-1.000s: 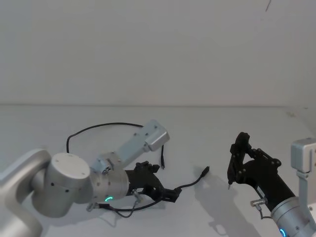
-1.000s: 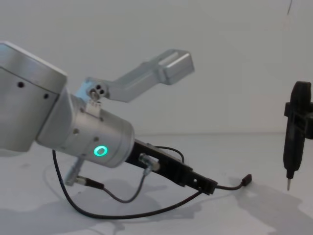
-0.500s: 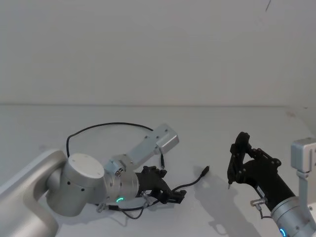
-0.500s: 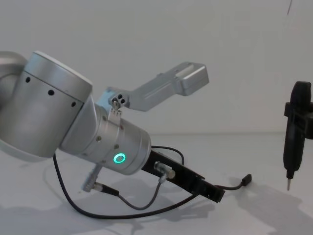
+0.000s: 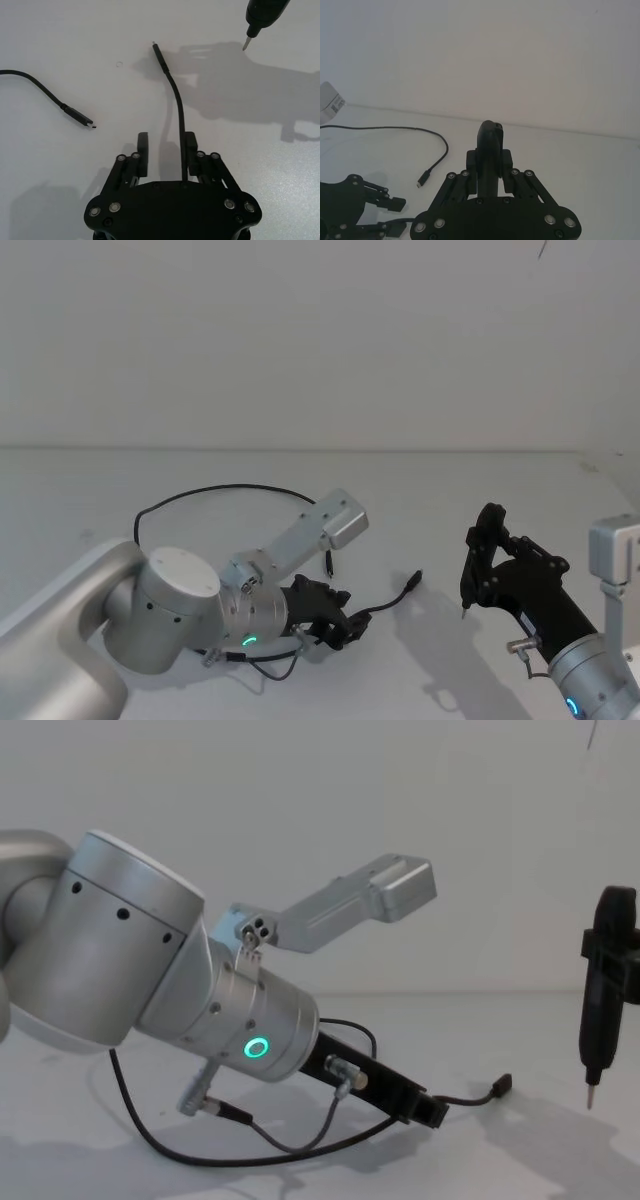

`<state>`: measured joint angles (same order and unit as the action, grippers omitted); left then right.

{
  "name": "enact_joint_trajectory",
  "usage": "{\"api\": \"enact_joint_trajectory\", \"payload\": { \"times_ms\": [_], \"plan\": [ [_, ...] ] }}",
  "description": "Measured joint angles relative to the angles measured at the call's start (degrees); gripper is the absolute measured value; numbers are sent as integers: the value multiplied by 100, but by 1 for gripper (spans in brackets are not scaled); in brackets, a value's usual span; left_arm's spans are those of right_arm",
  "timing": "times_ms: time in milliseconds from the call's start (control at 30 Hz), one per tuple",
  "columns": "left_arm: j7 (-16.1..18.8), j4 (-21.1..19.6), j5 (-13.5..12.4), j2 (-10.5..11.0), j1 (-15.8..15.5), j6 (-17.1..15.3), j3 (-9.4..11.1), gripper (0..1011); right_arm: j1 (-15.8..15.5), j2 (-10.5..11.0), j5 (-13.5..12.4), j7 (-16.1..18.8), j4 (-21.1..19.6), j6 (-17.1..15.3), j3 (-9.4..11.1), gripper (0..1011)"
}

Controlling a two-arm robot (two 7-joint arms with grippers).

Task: Pick up the data cable with the one hand.

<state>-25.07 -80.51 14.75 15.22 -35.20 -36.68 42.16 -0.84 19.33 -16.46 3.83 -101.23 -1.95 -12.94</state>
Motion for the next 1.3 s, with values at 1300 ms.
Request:
{"api": "enact_joint_trajectory", "payload": {
  "times_ms": [1300],
  "plan": [
    [129,-75,-63,6,99,154,-80,39,72,-1,-7,89,55,18,-6,279]
  ]
}}
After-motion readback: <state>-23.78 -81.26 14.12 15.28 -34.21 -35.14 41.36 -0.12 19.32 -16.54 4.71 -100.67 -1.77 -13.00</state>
